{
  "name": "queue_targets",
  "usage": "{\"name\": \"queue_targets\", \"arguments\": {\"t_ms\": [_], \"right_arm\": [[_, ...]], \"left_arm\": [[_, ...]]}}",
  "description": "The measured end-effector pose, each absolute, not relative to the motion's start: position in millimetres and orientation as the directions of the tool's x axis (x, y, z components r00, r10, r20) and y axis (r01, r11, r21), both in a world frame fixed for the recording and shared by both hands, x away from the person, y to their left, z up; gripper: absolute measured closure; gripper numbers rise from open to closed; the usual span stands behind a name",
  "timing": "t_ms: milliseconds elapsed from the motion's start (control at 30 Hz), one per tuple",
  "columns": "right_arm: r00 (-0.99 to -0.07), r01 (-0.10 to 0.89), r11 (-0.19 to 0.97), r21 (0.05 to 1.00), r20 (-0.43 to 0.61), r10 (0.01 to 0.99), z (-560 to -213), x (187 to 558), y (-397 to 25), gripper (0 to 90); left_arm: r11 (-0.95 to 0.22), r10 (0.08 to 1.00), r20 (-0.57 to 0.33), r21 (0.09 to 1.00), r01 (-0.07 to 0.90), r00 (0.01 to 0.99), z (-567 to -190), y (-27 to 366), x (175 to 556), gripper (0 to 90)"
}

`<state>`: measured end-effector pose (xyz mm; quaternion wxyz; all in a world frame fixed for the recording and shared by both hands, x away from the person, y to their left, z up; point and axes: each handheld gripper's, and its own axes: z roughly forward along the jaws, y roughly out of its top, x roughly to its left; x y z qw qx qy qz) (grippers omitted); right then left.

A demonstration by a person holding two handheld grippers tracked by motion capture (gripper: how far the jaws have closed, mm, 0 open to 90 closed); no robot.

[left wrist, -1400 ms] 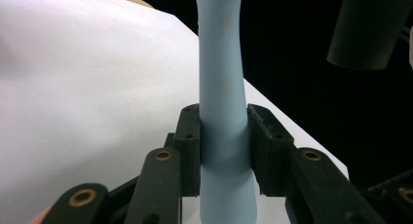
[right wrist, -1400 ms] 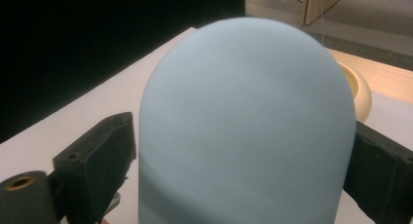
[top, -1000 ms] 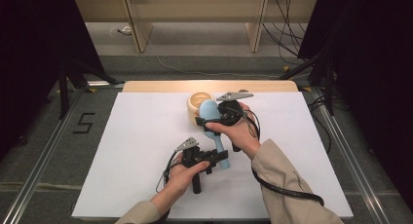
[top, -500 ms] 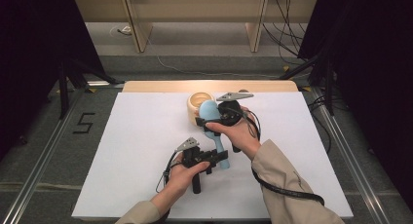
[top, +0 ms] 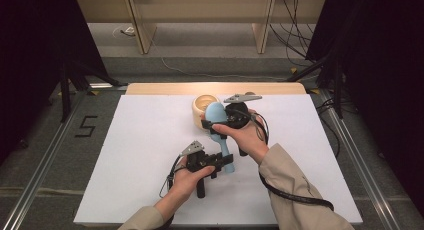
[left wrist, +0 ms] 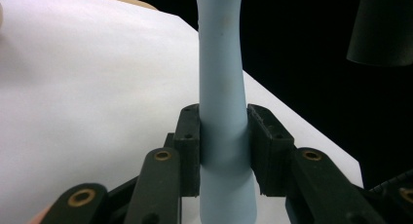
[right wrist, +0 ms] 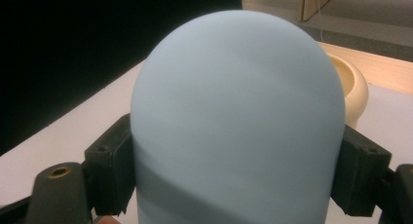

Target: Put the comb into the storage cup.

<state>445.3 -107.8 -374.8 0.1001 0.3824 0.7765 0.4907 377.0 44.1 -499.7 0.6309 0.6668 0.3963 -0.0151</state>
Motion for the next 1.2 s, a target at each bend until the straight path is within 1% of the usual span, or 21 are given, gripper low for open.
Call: {"name": "queue_targets", "arguments": {"t_ms": [167,333,367,400,467,533,567,633,667,733,767,833,933,1033,1200], "right_arm": [[-0.684,0.493,0.204,0.846,0.231,0.692,-373,444,-110,20.5],[-0.673,0.497,0.183,0.848,0.243,0.699,-372,443,-111,20.5],[-0.672,0.493,0.182,0.851,0.239,0.701,-372,443,-111,20.5],[-0.67,0.49,0.183,0.853,0.234,0.704,-372,443,-112,20.5],[-0.666,0.488,0.173,0.856,0.237,0.707,-372,443,-112,20.5],[-0.664,0.489,0.164,0.857,0.243,0.708,-372,443,-113,20.6],[-0.663,0.486,0.162,0.859,0.241,0.709,-371,444,-113,20.5],[-0.659,0.477,0.157,0.865,0.234,0.715,-370,444,-115,20.5],[-0.658,0.475,0.155,0.866,0.232,0.717,-370,444,-116,20.6],[-0.653,0.469,0.15,0.87,0.228,0.722,-369,444,-118,20.5],[-0.651,0.466,0.148,0.872,0.225,0.725,-369,444,-119,20.5],[-0.648,0.463,0.142,0.875,0.225,0.728,-369,445,-121,20.5],[-0.644,0.457,0.139,0.878,0.219,0.733,-369,445,-123,20.5],[-0.64,0.446,0.13,0.885,0.214,0.737,-369,444,-125,20.5],[-0.633,0.435,0.121,0.892,0.207,0.746,-368,445,-128,20.5]], "left_arm": [[0.098,0.515,-0.498,0.843,0.529,0.698,-497,45,376,67.0],[0.069,0.532,-0.449,0.868,0.492,0.718,-494,48,375,64.8],[0.057,0.537,-0.436,0.873,0.485,0.722,-493,48,375,62.5],[0.047,0.545,-0.425,0.876,0.48,0.723,-492,49,375,57.5],[0.017,0.562,-0.39,0.887,0.461,0.729,-488,50,374,50.7],[-0.029,0.583,-0.358,0.888,0.459,0.729,-485,52,373,35.5],[-0.059,0.601,-0.322,0.894,0.443,0.731,-484,54,372,28.3],[-0.097,0.614,-0.285,0.898,0.429,0.736,-481,56,370,18.3],[-0.119,0.621,-0.263,0.899,0.421,0.738,-480,58,369,14.9],[-0.153,0.632,-0.221,0.904,0.399,0.743,-477,61,367,12.5],[-0.166,0.635,-0.205,0.905,0.392,0.745,-476,64,366,9.8],[-0.185,0.643,-0.183,0.905,0.383,0.744,-473,69,364,5.2],[-0.214,0.658,-0.142,0.906,0.365,0.739,-472,80,360,0.7],[-0.227,0.674,-0.116,0.908,0.354,0.729,-471,94,356,0.0],[-0.218,0.695,-0.106,0.911,0.349,0.711,-471,111,353,0.0]]}}
